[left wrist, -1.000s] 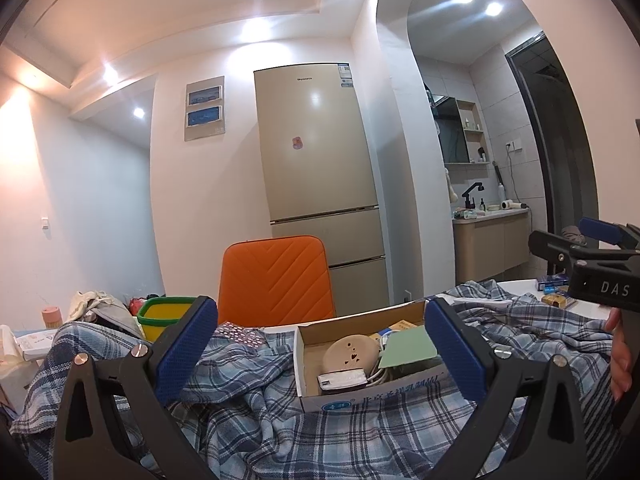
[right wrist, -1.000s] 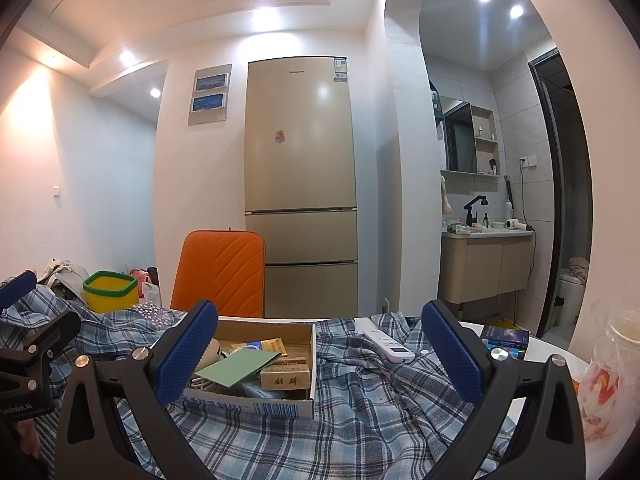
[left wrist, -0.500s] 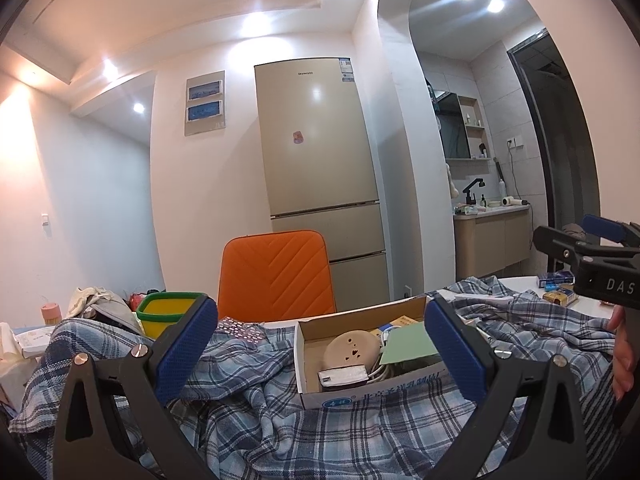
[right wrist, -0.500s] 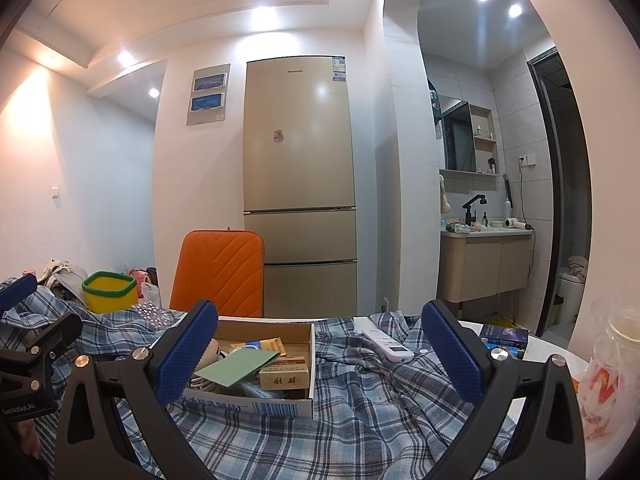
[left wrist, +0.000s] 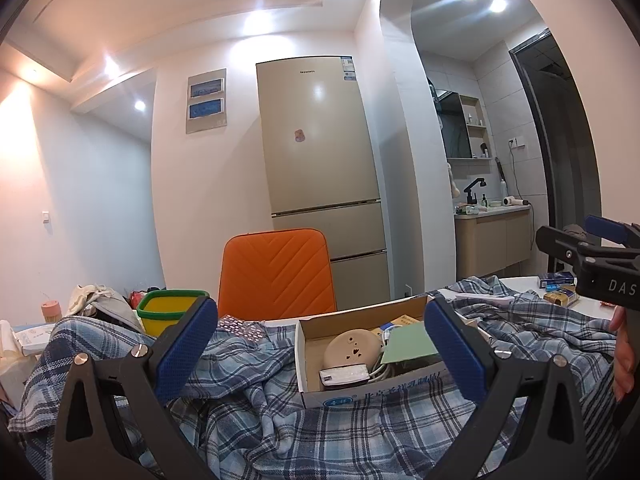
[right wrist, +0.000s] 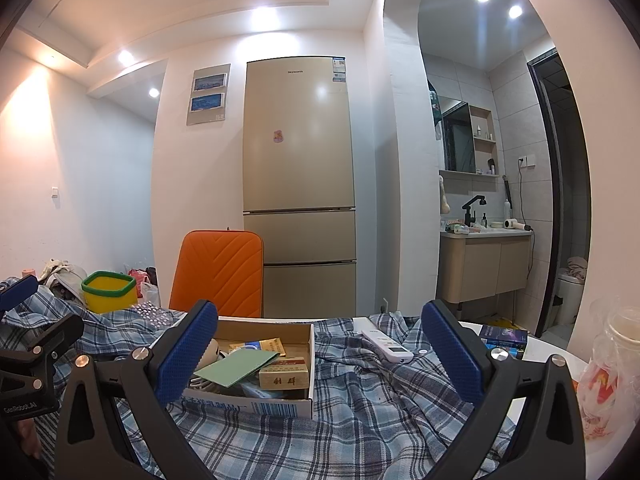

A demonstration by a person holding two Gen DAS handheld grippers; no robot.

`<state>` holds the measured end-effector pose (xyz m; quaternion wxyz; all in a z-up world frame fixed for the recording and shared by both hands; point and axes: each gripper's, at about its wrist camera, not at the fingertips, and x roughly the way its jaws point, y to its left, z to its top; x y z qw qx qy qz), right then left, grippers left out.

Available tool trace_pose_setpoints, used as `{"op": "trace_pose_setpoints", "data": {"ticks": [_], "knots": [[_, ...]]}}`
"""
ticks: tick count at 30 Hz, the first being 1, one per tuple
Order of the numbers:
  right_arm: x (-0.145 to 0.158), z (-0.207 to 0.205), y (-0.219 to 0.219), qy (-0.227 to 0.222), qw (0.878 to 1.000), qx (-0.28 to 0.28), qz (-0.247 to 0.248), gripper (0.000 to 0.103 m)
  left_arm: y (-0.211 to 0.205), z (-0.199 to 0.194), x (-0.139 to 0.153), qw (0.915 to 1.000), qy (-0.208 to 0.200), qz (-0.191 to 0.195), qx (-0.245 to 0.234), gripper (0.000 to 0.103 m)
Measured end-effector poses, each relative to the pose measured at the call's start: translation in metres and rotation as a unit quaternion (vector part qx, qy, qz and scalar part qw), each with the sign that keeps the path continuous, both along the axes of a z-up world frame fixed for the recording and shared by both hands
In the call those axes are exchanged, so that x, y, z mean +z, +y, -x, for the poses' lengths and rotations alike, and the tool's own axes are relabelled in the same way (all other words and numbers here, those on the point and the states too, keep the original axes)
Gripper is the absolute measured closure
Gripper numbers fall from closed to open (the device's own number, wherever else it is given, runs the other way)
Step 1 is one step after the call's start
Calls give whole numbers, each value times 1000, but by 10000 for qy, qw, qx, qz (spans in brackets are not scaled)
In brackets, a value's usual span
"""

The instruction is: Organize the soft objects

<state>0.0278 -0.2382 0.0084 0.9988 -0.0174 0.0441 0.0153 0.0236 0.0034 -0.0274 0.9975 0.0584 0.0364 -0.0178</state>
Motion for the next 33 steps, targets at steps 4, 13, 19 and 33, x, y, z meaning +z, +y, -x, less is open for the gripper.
{"op": "trace_pose_setpoints", "data": {"ticks": [4, 13, 19, 33], "knots": [[0, 0, 0, -6, 10000, 1, -3, 0, 0, -1, 0, 10000, 21, 1, 15, 0], [0, 0, 0, -7, 10000, 3, 2, 0, 0, -1, 0, 10000, 16, 3, 35, 0], [0, 1, 0, -18, 10000, -6, 12, 0, 0, -1, 0, 10000, 17, 6, 50, 0], [1, 2, -9, 5, 10000, -35, 12, 0, 0, -1, 0, 10000, 30, 8, 63, 0]]}}
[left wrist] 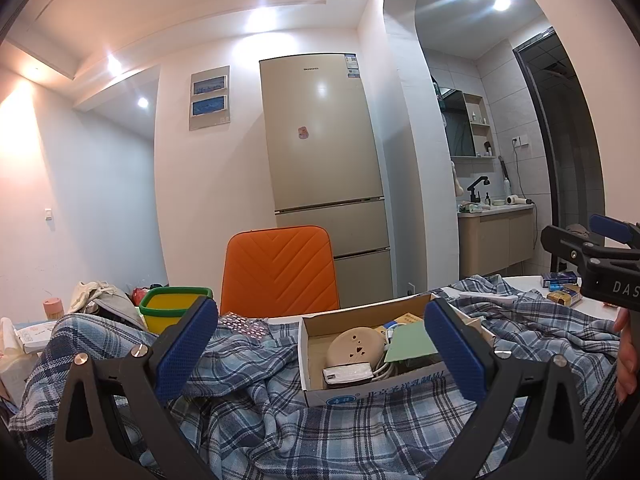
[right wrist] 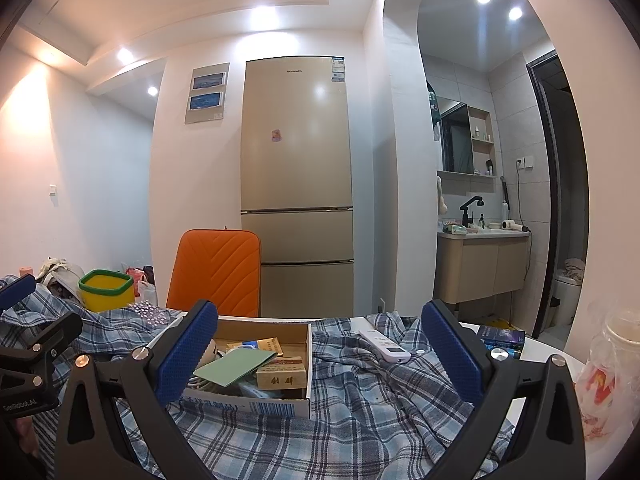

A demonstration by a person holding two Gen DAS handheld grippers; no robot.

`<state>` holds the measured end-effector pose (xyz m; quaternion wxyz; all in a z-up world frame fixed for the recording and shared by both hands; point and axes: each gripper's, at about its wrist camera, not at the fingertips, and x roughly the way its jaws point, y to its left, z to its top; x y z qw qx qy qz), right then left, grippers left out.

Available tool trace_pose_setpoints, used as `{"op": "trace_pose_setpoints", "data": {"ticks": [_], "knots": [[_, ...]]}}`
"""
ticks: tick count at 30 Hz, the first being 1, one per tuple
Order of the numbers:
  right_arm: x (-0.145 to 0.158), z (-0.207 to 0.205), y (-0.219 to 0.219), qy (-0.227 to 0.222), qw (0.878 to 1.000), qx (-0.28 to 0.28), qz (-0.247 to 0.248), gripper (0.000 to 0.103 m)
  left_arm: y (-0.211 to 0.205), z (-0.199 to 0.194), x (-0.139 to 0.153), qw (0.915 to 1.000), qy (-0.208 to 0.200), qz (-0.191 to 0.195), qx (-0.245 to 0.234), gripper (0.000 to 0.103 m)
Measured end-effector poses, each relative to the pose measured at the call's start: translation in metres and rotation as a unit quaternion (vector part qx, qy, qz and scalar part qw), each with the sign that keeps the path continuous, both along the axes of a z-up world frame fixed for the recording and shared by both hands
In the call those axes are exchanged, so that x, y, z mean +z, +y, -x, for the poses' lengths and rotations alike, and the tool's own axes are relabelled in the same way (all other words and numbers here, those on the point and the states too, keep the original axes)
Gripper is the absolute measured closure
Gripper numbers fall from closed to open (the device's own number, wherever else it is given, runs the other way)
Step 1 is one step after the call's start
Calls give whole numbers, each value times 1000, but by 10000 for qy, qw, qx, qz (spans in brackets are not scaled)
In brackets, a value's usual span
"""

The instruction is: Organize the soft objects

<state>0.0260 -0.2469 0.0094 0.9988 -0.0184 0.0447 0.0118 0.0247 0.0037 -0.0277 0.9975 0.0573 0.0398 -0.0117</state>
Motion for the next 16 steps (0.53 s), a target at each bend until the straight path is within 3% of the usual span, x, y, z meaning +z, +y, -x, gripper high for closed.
{"op": "trace_pose_setpoints", "data": {"ticks": [16], "knots": [[0, -1, 2, 8, 10000, -15, -15, 0, 0, -1, 0, 10000, 23, 1, -2, 0]]}}
